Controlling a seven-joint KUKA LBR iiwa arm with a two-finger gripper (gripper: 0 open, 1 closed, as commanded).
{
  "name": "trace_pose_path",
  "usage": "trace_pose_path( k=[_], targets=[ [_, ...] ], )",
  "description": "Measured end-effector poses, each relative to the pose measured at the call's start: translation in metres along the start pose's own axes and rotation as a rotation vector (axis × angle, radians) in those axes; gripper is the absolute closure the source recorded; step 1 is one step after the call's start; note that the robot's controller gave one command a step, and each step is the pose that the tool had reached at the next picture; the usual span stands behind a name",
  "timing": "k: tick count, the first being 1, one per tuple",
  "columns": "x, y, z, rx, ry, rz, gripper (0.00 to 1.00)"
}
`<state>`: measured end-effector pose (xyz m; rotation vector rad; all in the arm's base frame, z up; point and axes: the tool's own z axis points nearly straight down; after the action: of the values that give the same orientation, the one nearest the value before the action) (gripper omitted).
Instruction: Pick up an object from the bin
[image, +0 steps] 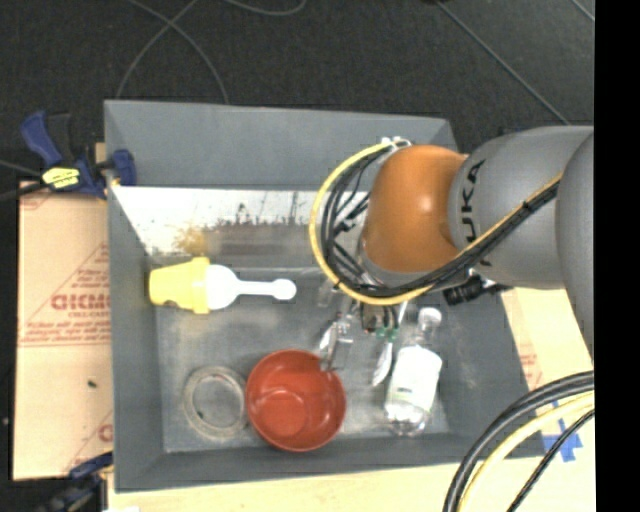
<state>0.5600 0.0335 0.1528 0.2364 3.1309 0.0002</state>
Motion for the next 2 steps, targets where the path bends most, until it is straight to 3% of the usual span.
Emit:
trace_pose_path(
  k=[1, 2],
  targets=[
    [0.015, 0.004, -0.006, 0.001, -0.005, -0.017, 0.00],
    [0.017, 0.041, 0.029, 0.000, -0.006, -0.117, 0.00]
  ],
)
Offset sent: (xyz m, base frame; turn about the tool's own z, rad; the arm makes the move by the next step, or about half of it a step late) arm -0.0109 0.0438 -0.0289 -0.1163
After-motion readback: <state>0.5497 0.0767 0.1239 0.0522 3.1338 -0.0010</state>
